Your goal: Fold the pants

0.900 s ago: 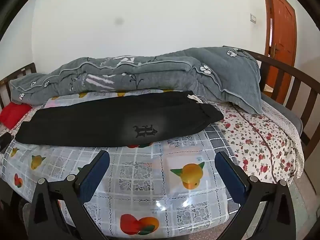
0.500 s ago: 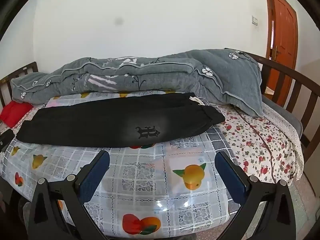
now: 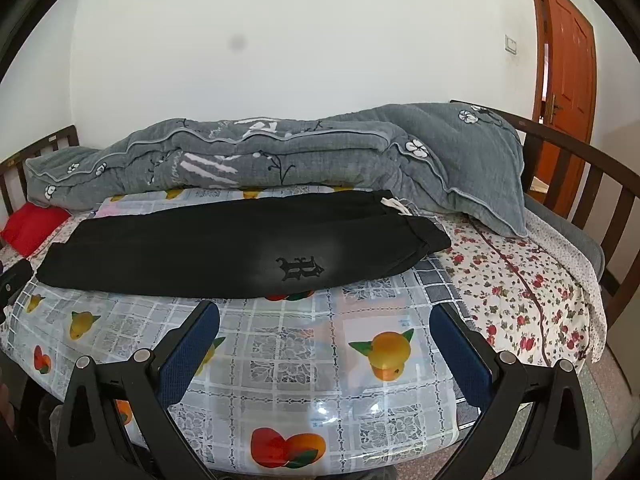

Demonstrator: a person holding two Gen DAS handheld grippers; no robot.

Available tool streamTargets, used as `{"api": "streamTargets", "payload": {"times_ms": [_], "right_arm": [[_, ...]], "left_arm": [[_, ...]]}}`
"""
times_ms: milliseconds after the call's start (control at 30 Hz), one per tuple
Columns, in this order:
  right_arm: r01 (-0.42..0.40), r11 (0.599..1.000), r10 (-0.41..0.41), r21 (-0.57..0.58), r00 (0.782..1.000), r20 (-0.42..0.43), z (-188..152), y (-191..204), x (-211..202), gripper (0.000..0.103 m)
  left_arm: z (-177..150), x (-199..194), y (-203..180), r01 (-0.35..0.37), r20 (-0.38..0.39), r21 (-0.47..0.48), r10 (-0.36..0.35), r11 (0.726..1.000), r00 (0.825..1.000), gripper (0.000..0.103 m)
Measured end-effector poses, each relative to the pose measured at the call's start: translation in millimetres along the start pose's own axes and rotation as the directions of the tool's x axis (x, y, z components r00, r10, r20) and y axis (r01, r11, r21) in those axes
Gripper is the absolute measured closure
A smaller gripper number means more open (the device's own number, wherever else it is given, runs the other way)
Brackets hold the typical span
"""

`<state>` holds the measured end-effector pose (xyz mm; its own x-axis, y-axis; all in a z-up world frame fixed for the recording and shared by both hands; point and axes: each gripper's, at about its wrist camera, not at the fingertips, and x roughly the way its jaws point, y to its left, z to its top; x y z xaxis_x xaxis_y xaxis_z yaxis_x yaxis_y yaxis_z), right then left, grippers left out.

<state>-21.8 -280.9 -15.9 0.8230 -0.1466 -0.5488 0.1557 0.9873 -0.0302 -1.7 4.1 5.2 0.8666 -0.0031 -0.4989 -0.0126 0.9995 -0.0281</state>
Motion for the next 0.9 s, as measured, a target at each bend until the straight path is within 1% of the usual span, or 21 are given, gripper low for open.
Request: {"api": "streamTargets", "payload": {"times_ms": [900], "right_arm": [[-0.008, 1.000, 0.008, 0.014, 1.000, 0.005, 0.6, 0.1, -3.6, 0.000]], "left_arm": [[-3.3, -0.5, 0.4, 0.011, -0.002, -0.001, -0.011, 1.000, 1.000, 0.000]]}}
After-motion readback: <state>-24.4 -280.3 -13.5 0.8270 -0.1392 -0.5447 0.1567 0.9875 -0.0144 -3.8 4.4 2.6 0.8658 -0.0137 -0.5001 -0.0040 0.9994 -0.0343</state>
